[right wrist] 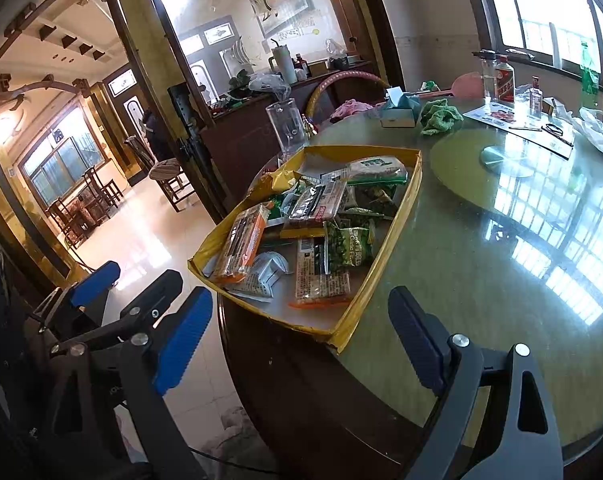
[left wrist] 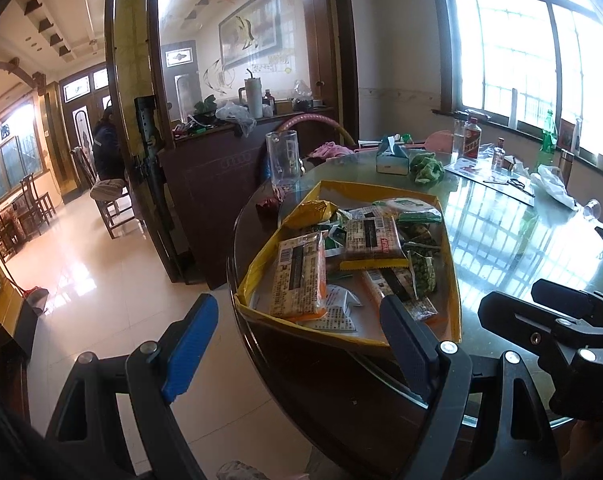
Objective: Organize snacks
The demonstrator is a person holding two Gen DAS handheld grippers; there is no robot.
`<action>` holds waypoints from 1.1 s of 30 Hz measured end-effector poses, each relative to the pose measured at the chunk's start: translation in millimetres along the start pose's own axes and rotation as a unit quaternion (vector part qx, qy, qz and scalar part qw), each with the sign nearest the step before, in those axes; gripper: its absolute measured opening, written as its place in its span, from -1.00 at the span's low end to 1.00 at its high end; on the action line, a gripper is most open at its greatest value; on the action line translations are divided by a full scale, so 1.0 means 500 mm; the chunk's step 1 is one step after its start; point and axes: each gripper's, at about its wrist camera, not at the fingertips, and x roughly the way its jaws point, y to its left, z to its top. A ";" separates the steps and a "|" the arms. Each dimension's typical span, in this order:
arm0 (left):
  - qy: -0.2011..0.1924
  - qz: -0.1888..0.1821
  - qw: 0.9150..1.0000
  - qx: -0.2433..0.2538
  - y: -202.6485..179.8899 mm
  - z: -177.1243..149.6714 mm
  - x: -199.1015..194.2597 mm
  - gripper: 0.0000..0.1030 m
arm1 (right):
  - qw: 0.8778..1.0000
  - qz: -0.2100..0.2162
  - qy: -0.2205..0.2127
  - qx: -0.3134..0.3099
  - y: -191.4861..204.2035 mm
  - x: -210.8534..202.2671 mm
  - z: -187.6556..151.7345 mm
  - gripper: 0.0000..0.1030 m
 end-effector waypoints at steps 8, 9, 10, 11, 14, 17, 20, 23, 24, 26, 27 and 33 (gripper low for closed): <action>0.003 -0.001 1.000 -0.006 0.009 -0.003 0.005 0.61 | 1.000 -0.011 0.002 -0.009 0.012 0.007 -0.007 0.74; 0.003 -0.001 1.000 -0.005 0.010 -0.003 0.005 0.61 | 1.000 -0.013 0.001 -0.011 0.014 0.007 -0.008 0.74; 0.003 -0.001 1.000 -0.006 0.010 -0.003 0.005 0.61 | 1.000 -0.015 0.001 -0.012 0.016 0.007 -0.009 0.74; 0.002 -0.002 1.000 -0.007 0.010 -0.003 0.005 0.61 | 1.000 -0.017 0.000 -0.013 0.016 0.006 -0.008 0.74; 0.002 -0.001 1.000 -0.006 0.011 -0.003 0.006 0.61 | 1.000 -0.022 -0.001 -0.015 0.017 0.005 -0.010 0.74; 0.002 -0.001 1.000 -0.006 0.012 -0.003 0.006 0.61 | 1.000 -0.023 -0.001 -0.015 0.017 0.003 -0.008 0.74; 0.003 0.000 1.000 -0.008 0.012 -0.003 0.008 0.61 | 1.000 -0.024 -0.001 -0.015 0.017 0.003 -0.009 0.74; 0.003 -0.001 1.000 -0.007 0.013 -0.003 0.008 0.61 | 1.000 -0.023 0.000 -0.015 0.016 0.003 -0.009 0.74; 0.003 0.000 1.000 -0.007 0.013 -0.004 0.008 0.61 | 1.000 -0.024 -0.001 -0.014 0.016 0.003 -0.009 0.74; 0.006 0.002 1.000 -0.008 0.013 -0.006 0.011 0.61 | 1.000 -0.024 0.000 -0.013 0.016 0.005 -0.010 0.74; 0.009 0.004 1.000 -0.007 0.012 -0.008 0.013 0.61 | 1.000 -0.025 0.000 -0.013 0.016 0.005 -0.009 0.74; 0.016 0.007 1.000 -0.013 0.014 -0.015 0.022 0.61 | 1.000 -0.026 0.010 -0.014 0.016 0.020 -0.013 0.74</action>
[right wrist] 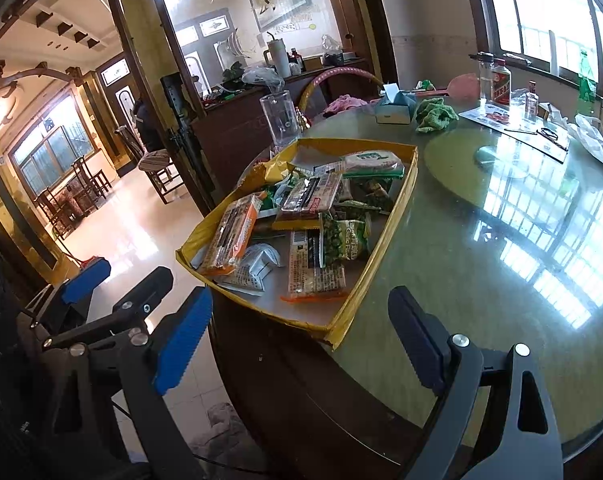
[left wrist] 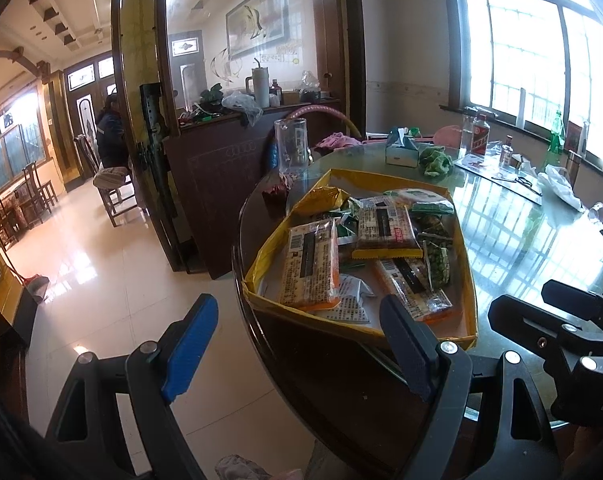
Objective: Organize snacks
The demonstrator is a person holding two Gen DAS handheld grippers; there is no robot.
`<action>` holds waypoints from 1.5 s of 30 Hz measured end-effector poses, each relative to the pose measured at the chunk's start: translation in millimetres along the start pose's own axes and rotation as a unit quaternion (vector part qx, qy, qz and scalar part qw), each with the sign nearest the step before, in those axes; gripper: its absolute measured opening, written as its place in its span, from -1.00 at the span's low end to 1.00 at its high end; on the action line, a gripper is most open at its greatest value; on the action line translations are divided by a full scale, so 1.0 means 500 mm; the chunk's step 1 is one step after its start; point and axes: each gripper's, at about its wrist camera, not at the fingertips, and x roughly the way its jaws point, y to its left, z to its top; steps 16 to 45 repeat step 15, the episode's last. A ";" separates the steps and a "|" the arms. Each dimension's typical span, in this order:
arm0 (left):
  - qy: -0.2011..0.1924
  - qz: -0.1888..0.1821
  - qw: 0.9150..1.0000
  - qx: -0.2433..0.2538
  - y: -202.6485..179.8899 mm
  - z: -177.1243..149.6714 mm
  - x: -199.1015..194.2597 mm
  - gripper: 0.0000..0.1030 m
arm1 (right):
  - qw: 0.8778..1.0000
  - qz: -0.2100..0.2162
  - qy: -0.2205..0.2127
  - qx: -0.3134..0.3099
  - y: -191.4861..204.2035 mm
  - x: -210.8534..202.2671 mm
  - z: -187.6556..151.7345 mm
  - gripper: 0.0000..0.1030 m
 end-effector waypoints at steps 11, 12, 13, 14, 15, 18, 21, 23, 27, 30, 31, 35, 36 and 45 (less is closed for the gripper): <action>0.017 0.001 1.000 0.001 -0.005 -0.004 0.042 0.61 | 1.000 -0.018 0.009 -0.005 0.005 0.032 0.005 0.74; 0.016 0.002 1.000 -0.001 -0.004 -0.003 0.046 0.61 | 1.000 -0.019 0.010 -0.007 0.007 0.035 0.007 0.74; 0.013 0.000 1.000 -0.001 -0.004 -0.001 0.050 0.61 | 1.000 -0.022 0.010 -0.009 0.007 0.039 0.009 0.74; 0.008 0.002 1.000 -0.002 -0.002 -0.001 0.050 0.61 | 1.000 -0.023 0.010 -0.010 0.007 0.041 0.011 0.74; 0.001 0.007 1.000 -0.005 -0.002 0.000 0.049 0.61 | 1.000 -0.025 0.009 -0.010 0.007 0.043 0.011 0.74; 0.001 0.007 1.000 -0.005 -0.002 0.000 0.049 0.61 | 1.000 -0.025 0.009 -0.010 0.007 0.043 0.011 0.74; 0.001 0.007 1.000 -0.005 -0.002 0.000 0.049 0.61 | 1.000 -0.025 0.009 -0.010 0.007 0.043 0.011 0.74; 0.001 0.007 1.000 -0.005 -0.002 0.000 0.049 0.61 | 1.000 -0.025 0.009 -0.010 0.007 0.043 0.011 0.74; 0.001 0.007 1.000 -0.005 -0.002 0.000 0.049 0.61 | 1.000 -0.025 0.009 -0.010 0.007 0.043 0.011 0.74; 0.001 0.007 1.000 -0.005 -0.002 0.000 0.049 0.61 | 1.000 -0.025 0.009 -0.010 0.007 0.043 0.011 0.74; 0.001 0.007 1.000 -0.005 -0.002 0.000 0.049 0.61 | 1.000 -0.025 0.009 -0.010 0.007 0.043 0.011 0.74; 0.001 0.007 1.000 -0.005 -0.002 0.000 0.049 0.61 | 1.000 -0.025 0.009 -0.010 0.007 0.043 0.011 0.74; 0.001 0.007 1.000 -0.005 -0.002 0.000 0.049 0.61 | 1.000 -0.025 0.009 -0.010 0.007 0.043 0.011 0.74; 0.001 0.007 1.000 -0.005 -0.002 0.000 0.049 0.61 | 1.000 -0.025 0.009 -0.010 0.007 0.043 0.011 0.74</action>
